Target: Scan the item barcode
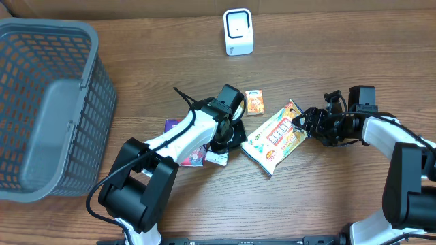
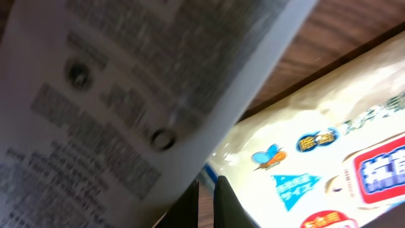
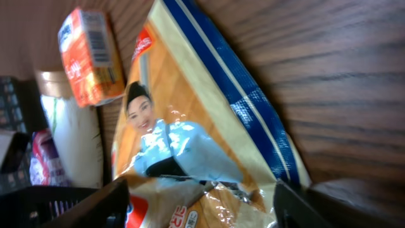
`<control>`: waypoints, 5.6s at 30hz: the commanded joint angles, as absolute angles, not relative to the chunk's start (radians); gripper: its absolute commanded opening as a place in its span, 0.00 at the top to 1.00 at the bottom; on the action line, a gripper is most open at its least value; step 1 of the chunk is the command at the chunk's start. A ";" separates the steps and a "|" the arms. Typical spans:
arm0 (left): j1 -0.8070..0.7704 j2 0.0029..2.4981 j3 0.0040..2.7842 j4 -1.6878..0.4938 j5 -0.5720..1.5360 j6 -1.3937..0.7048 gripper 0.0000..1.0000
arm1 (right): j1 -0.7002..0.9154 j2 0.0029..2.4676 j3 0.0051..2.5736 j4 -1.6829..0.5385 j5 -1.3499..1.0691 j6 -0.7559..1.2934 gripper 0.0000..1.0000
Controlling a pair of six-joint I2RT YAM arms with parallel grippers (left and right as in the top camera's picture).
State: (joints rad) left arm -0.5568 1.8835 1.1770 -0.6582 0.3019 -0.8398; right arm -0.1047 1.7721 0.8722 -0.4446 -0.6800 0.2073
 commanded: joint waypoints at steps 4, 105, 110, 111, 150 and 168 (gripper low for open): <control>-0.575 1.891 1.172 -0.491 0.426 -0.884 0.96 | -0.106 1.792 0.865 -0.462 -0.607 0.201 0.65; -0.524 2.144 1.119 -0.501 0.688 -0.776 0.96 | -0.101 1.980 0.955 -0.521 -0.688 -0.180 0.40; -0.523 2.144 1.119 -0.501 0.688 -0.769 0.96 | -0.101 2.005 0.955 -0.516 -0.701 -0.180 0.79; -0.523 2.144 1.119 -0.502 0.688 -0.768 0.96 | -0.101 2.005 0.955 -0.514 -0.707 -0.180 0.83; -0.523 2.144 1.119 -0.684 0.658 -0.694 0.96 | -0.109 2.005 1.224 -0.552 -0.281 -0.074 0.96; -0.524 2.144 1.119 -0.673 0.653 -0.678 0.96 | -0.105 1.866 1.522 -1.176 0.103 0.293 0.96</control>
